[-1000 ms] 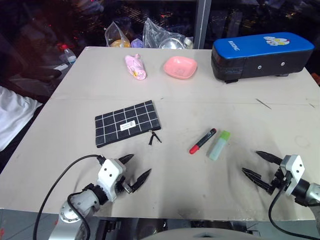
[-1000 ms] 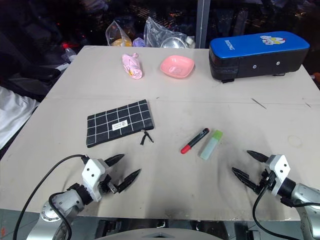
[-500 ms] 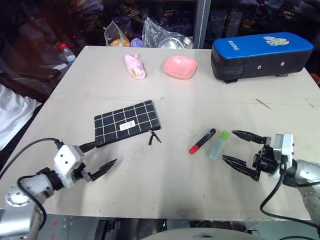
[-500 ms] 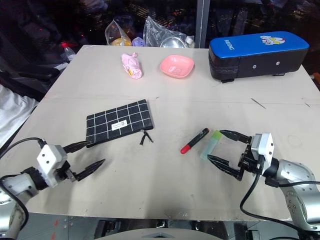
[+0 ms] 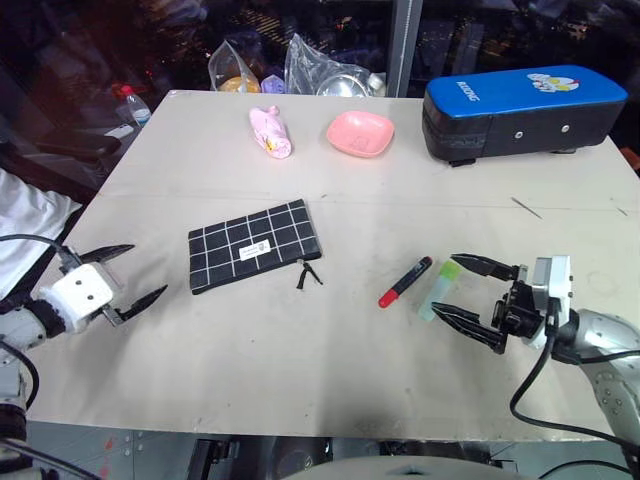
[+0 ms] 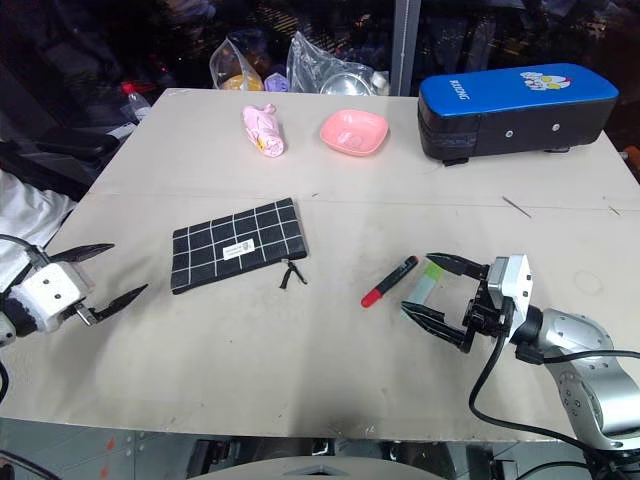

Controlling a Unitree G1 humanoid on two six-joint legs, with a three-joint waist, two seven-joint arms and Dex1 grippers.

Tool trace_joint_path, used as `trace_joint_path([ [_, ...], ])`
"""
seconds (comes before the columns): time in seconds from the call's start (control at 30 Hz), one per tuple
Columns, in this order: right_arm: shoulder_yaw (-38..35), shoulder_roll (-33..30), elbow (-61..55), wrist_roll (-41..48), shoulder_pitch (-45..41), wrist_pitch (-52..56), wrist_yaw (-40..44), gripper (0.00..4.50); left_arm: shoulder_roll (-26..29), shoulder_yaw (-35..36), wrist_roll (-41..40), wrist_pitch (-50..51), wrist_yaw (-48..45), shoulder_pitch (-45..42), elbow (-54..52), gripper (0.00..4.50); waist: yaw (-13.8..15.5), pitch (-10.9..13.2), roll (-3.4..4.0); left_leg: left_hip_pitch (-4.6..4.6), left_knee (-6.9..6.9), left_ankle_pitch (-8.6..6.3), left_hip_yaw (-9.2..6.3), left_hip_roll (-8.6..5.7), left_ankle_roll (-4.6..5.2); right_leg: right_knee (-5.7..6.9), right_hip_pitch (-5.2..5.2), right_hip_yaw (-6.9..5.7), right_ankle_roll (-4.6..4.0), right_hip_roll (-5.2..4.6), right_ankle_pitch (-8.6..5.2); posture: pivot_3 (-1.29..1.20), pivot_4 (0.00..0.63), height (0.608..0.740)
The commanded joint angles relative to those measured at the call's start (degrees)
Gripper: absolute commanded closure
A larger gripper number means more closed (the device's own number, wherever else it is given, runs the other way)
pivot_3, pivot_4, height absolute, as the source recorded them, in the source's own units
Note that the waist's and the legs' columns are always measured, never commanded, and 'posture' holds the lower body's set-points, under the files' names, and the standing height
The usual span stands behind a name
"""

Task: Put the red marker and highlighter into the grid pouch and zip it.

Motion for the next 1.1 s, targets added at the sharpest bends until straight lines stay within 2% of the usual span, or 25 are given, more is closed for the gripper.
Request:
trace_joint_path([
  [0.03, -0.8, -0.4, -1.9, 0.1, 0.1, 0.3, -0.6, 0.01, 1.6, -3.6, 4.8, -6.2, 3.3, -4.0, 4.3, 0.01, 0.0, 0.0, -0.03, 0.00, 0.02, 0.00, 0.00, 0.01, 0.00, 0.03, 0.00, 0.00, 0.00, 0.01, 0.00, 0.00, 0.150, 0.740],
  [0.17, -1.5, -1.0, -1.6, 0.0, 0.5, 0.3, -0.4, 0.01, 2.4, -8.8, 11.3, -11.4, 7.9, -8.8, 8.4, 0.01, 0.1, 0.0, -0.05, 0.00, 0.15, 0.00, 0.01, 0.01, 0.00, 0.24, -0.02, -0.04, 0.01, 0.08, 0.00, 0.00, 0.150, 0.740],
  [0.27, -2.2, -1.5, -1.5, 0.2, 0.6, 0.9, -0.6, 0.01, 3.1, -14.4, 20.9, -18.3, 14.4, -13.0, 9.5, 0.01, 0.3, 0.1, -0.02, 0.01, 0.25, 0.00, 0.00, -0.04, 0.00, 0.42, -0.03, -0.04, 0.02, 0.09, -0.01, 0.00, 0.150, 0.740],
  [0.53, -2.7, -1.5, -2.1, -0.3, 1.4, 0.8, -1.4, 0.01, 1.4, -20.9, 28.8, -23.6, 26.3, -19.1, 11.9, 0.01, 0.4, 0.1, 0.02, 0.03, 0.38, 0.00, -0.01, -0.15, 0.02, 0.65, -0.03, -0.02, 0.04, 0.05, -0.01, 0.00, 0.150, 0.740],
  [0.77, -3.4, -1.4, -2.8, -0.6, 2.4, 0.5, -2.1, 0.01, -3.3, -23.1, 27.9, -26.5, 33.2, -22.2, 10.6, 0.01, 0.1, 0.1, -0.04, 0.03, 0.39, 0.00, -0.01, -0.14, 0.02, 0.69, -0.04, -0.03, 0.07, 0.09, 0.00, 0.00, 0.150, 0.740],
  [1.1, -3.4, -1.5, -3.0, -1.3, 2.8, 0.4, -3.0, 0.01, -7.4, -24.0, 26.6, -28.4, 37.9, -18.6, 3.1, 0.01, -0.3, 0.1, -0.12, 0.04, 0.39, 0.02, 0.11, 0.02, -0.02, 0.75, -0.11, -0.02, 0.08, 0.18, 0.00, 0.00, 0.150, 0.740],
])
